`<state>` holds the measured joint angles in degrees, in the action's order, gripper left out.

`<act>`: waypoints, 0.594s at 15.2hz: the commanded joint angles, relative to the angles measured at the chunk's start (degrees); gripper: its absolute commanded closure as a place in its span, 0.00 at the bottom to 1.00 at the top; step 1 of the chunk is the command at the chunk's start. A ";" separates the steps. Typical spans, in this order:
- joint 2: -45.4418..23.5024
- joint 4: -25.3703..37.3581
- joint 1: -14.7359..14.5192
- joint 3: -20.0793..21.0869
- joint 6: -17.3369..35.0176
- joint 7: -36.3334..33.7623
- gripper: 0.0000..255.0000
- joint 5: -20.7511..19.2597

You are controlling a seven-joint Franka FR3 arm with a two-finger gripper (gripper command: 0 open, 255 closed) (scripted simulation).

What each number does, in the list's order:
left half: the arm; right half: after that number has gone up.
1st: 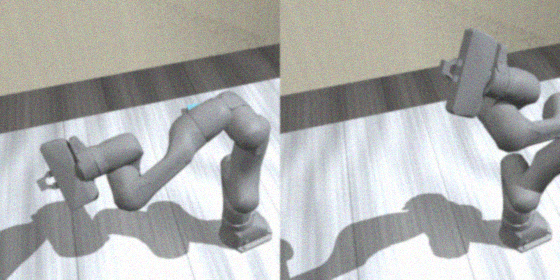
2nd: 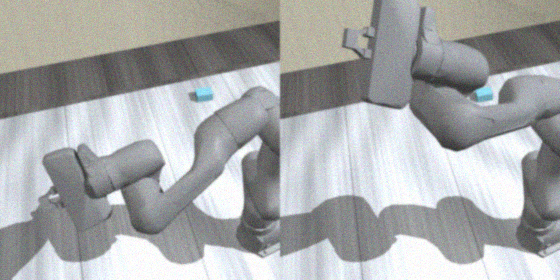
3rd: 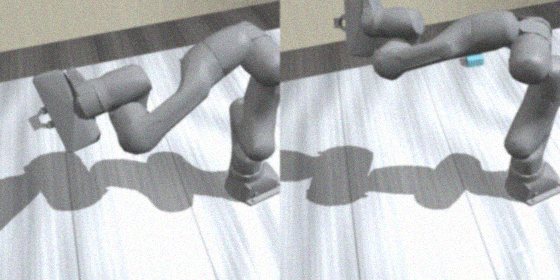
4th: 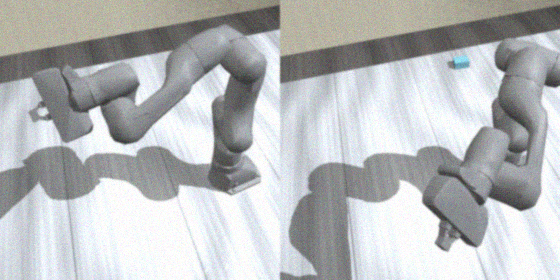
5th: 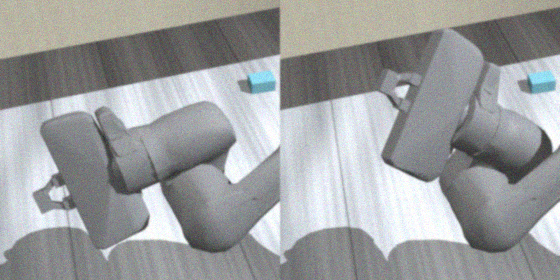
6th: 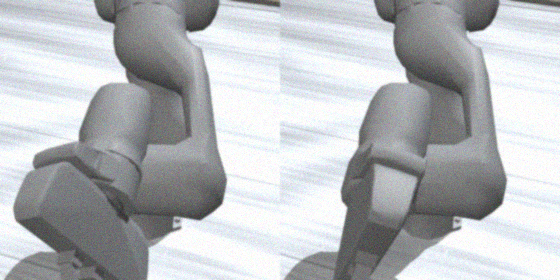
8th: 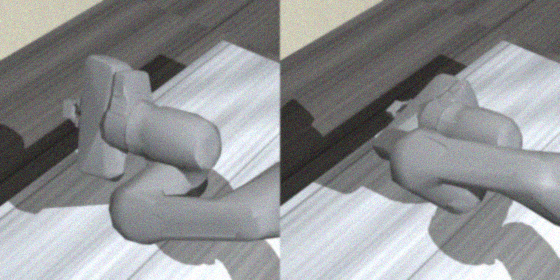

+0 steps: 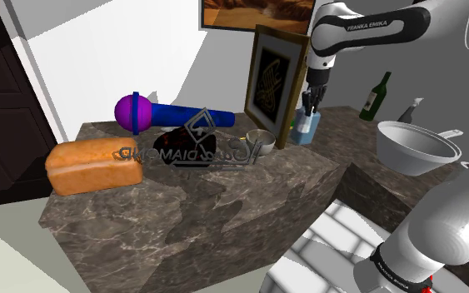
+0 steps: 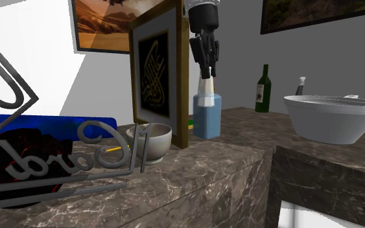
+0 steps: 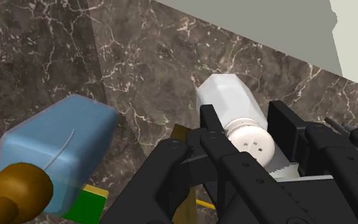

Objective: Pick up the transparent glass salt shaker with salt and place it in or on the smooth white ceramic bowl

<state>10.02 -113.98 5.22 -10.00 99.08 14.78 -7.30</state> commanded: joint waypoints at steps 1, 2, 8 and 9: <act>-1.44 2.58 -0.46 0.52 -1.25 -0.70 1.00 0.43; -2.97 4.68 -0.90 1.01 -1.93 -1.44 1.00 0.83; -13.08 19.28 -3.30 3.60 -6.91 -5.60 1.00 2.77; -14.96 22.12 -3.67 3.98 -7.93 -6.25 1.00 3.02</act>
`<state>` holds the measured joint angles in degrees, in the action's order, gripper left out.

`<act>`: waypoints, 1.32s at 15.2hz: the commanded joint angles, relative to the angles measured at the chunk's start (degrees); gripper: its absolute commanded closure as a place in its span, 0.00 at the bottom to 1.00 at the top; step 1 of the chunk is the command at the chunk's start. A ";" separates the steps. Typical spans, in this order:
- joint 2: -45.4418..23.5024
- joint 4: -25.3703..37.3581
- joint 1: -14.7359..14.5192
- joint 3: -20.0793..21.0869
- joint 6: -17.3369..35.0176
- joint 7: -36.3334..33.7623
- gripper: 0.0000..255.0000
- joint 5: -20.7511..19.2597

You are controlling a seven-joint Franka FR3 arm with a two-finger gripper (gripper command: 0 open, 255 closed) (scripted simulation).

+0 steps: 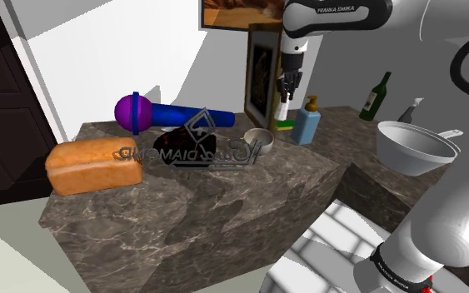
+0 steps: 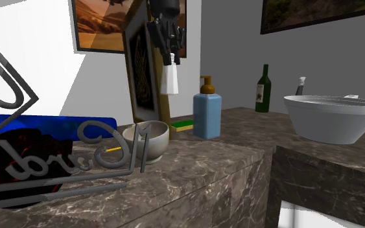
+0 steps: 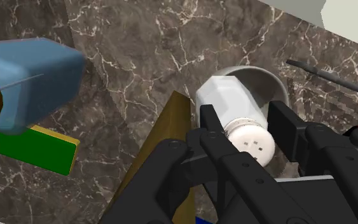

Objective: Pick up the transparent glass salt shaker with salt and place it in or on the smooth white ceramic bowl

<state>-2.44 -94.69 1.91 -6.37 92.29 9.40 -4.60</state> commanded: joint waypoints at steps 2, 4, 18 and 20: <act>-6.50 8.97 -1.09 1.04 -3.41 -2.13 1.00 0.78; -10.30 14.95 -1.70 1.59 -5.68 -3.18 1.00 1.12; -9.23 2.66 -1.39 2.03 5.51 -4.01 1.00 0.92; -9.31 1.23 -1.32 2.11 7.01 -4.11 1.00 0.90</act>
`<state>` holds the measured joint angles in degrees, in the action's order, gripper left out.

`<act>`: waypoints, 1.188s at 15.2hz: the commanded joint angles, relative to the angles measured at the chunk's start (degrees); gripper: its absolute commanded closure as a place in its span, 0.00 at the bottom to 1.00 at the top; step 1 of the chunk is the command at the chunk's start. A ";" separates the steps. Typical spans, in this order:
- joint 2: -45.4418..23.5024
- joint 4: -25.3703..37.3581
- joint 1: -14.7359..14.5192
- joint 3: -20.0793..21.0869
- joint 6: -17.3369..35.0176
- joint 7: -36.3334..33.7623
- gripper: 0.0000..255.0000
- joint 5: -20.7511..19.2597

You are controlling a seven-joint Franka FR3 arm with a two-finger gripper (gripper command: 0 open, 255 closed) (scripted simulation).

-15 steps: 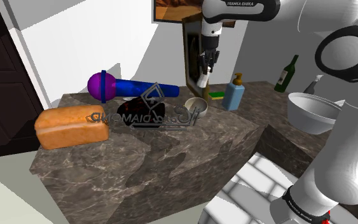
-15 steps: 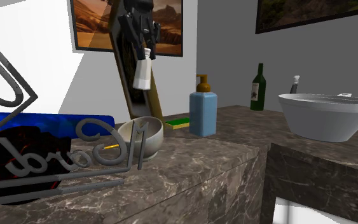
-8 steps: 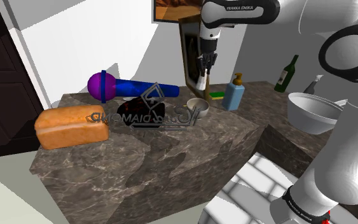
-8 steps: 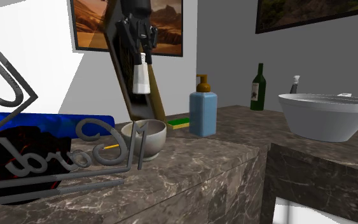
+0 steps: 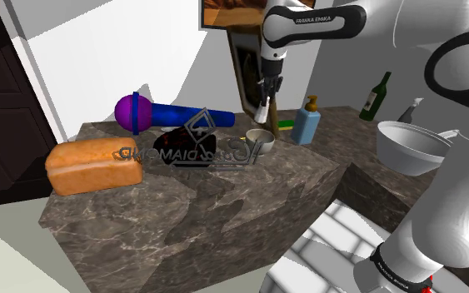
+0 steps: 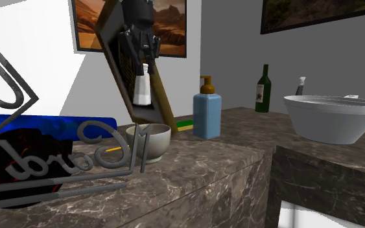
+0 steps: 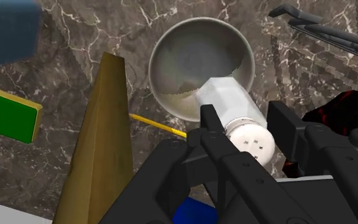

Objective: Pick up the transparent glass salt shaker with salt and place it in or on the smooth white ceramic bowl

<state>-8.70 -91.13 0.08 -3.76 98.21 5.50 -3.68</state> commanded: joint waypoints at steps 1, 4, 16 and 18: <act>-3.11 -3.02 0.53 -0.47 1.84 -0.27 1.00 -0.03; -3.44 -5.41 0.65 -0.36 4.56 -0.45 1.00 -0.07; -3.35 -5.52 0.76 -0.24 4.58 -0.46 0.00 -0.10; -3.43 -5.41 0.76 -0.24 4.56 -0.47 0.00 -0.09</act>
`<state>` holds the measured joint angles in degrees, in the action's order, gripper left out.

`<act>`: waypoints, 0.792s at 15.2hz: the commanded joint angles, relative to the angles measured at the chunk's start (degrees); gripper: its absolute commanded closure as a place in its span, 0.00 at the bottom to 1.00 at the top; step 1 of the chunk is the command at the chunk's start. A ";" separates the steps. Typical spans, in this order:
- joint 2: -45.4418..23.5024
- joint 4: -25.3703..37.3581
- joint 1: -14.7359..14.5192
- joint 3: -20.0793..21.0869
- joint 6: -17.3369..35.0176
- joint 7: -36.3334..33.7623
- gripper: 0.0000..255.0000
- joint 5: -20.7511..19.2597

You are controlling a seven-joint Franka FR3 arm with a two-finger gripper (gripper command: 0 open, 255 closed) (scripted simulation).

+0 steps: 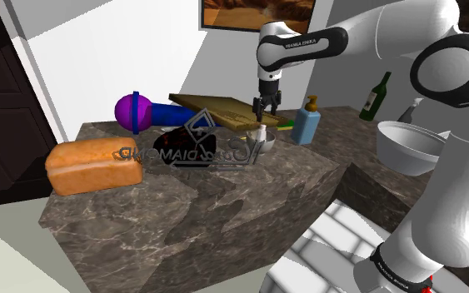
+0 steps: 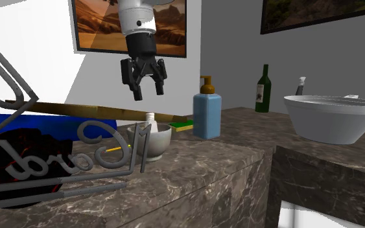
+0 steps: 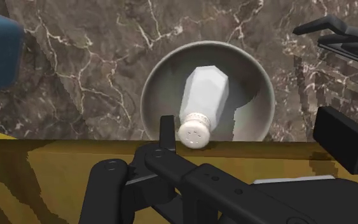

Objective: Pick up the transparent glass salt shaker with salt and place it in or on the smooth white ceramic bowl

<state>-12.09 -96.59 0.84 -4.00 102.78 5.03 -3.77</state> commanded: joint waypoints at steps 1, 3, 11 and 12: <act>-0.05 1.99 -0.06 0.04 -1.94 0.03 0.00 0.03; -0.34 6.21 -0.17 0.11 -5.88 0.11 0.00 0.09; -0.56 8.01 -0.22 0.14 -7.47 0.14 0.00 0.12; -0.56 8.01 -0.22 0.14 -7.47 0.14 0.00 0.12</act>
